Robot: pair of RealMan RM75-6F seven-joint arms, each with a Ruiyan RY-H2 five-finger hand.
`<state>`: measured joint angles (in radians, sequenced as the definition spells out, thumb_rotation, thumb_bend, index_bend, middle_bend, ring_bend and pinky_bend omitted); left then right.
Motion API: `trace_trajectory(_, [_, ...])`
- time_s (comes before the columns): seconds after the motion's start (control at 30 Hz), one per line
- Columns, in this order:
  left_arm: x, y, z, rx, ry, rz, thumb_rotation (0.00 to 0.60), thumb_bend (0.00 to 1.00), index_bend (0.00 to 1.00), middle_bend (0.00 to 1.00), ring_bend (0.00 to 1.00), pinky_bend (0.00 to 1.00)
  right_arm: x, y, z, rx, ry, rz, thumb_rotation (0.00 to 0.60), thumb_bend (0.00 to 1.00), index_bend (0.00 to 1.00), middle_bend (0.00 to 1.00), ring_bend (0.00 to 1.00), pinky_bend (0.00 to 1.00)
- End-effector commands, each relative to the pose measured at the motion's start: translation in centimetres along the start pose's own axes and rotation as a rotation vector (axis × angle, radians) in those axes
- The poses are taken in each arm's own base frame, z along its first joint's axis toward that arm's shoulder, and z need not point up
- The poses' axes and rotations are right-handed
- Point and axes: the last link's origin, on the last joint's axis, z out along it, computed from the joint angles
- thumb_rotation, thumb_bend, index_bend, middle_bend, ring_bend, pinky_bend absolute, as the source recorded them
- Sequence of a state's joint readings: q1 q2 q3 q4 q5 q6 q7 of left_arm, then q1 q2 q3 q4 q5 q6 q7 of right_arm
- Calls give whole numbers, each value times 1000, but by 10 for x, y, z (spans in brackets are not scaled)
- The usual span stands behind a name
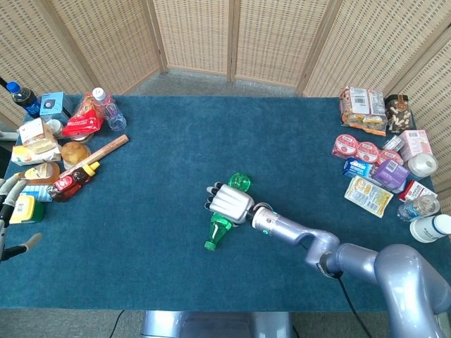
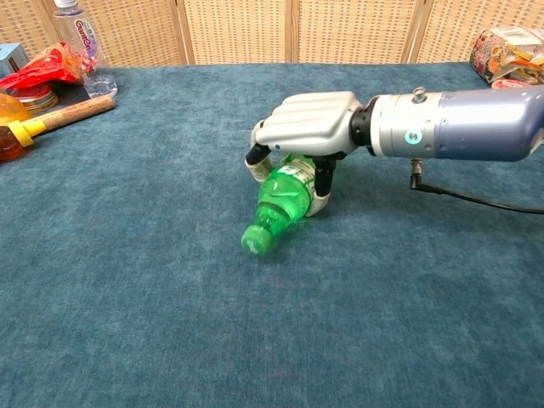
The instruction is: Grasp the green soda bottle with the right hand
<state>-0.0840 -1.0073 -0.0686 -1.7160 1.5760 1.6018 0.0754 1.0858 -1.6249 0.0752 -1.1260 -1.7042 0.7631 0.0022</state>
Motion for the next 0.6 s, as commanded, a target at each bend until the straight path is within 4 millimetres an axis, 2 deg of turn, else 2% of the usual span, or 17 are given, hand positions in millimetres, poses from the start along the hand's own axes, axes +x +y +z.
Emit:
trace_trajectory(0.03, [-1, 1, 0, -4, -2, -2, 600, 16, 0, 0, 0, 261, 9, 5, -8, -25, 11, 1, 600, 136, 493, 700, 251, 408])
trace_trajectory(0.33, [0, 4, 1, -11, 5, -15, 600, 18, 0, 0, 0, 270, 43, 11, -22, -62, 56, -44, 600, 162, 494, 701, 251, 422])
trace_trajectory(0.6, [5, 5, 1, -18, 20, -26, 600, 18, 0, 0, 0, 272, 75, 7, -24, -74, 94, -72, 600, 163, 495, 701, 251, 422])
